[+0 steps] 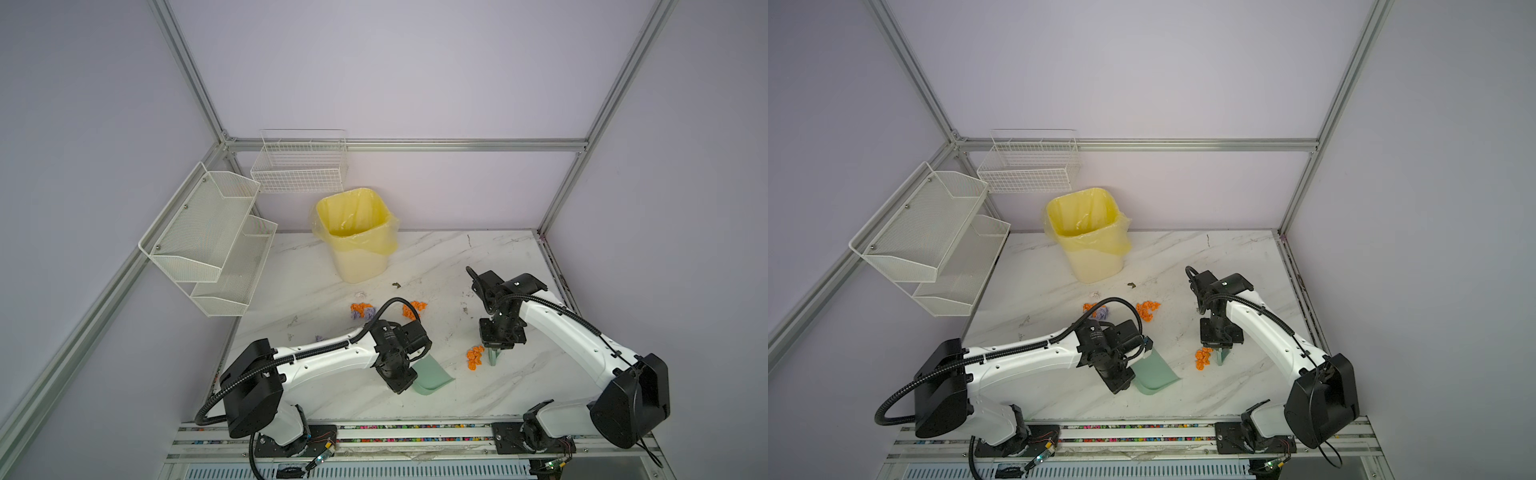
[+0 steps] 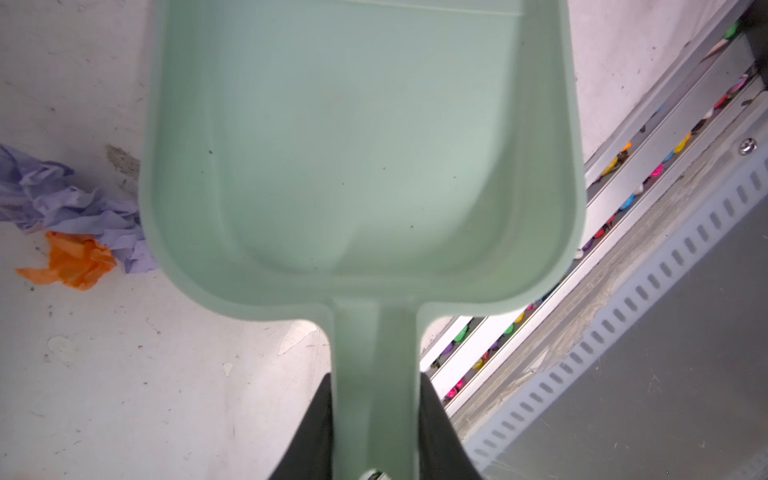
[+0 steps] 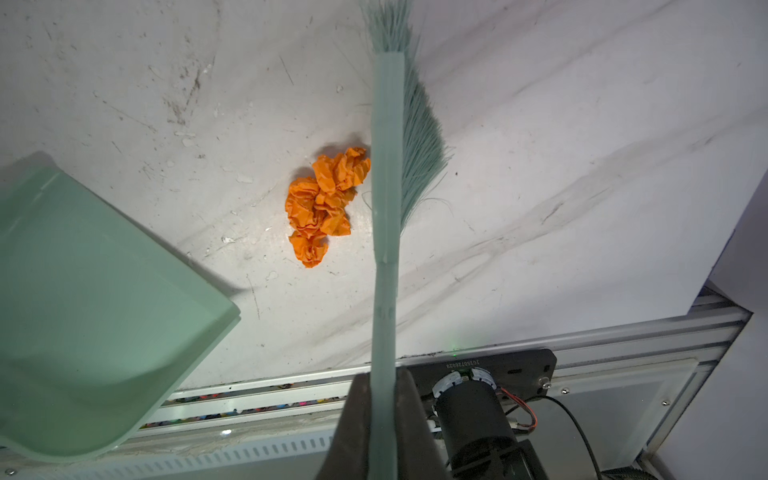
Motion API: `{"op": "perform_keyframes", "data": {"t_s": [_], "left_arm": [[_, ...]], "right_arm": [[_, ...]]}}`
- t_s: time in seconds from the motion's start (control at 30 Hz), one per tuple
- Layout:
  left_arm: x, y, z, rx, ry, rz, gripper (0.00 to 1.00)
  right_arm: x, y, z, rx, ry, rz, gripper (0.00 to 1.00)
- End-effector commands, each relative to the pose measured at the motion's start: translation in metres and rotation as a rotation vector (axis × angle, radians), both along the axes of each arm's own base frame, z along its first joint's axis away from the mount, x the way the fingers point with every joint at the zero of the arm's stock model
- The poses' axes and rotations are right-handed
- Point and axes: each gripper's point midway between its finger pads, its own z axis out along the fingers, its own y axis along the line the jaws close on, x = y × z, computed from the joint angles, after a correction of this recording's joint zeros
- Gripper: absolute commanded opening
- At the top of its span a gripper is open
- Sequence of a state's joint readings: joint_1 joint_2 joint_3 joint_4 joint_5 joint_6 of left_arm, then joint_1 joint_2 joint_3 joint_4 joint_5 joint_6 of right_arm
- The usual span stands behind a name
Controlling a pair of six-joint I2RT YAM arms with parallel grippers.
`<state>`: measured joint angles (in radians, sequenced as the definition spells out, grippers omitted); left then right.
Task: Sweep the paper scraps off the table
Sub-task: 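Place the dustpan near scraps with the left gripper while the right brings the brush, then sweep orange scraps into the dustpan with the right gripper's brush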
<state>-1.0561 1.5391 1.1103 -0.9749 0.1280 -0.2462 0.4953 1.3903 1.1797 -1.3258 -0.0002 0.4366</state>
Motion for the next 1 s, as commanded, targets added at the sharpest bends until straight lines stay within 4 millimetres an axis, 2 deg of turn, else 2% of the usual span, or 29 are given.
{"op": "perform_keyframes", "data": {"t_s": [0.0,0.47,0.73,0.97], "left_arm": [[0.010,-0.028,0.029,-0.095,-0.025,-0.017,0.08],[0.011,-0.045,0.019,-0.081,-0.003,-0.024,0.08],[0.008,-0.051,0.007,-0.049,0.008,-0.024,0.08],[0.010,-0.052,-0.008,-0.024,0.012,-0.018,0.08]], "right_arm": [[-0.023,0.006,-0.005,0.038,0.092,0.010,0.00],[-0.019,0.032,0.007,0.121,0.079,0.079,0.00],[-0.023,0.069,0.012,0.258,0.083,0.120,0.00],[-0.030,0.104,0.025,0.376,0.066,0.157,0.00]]}}
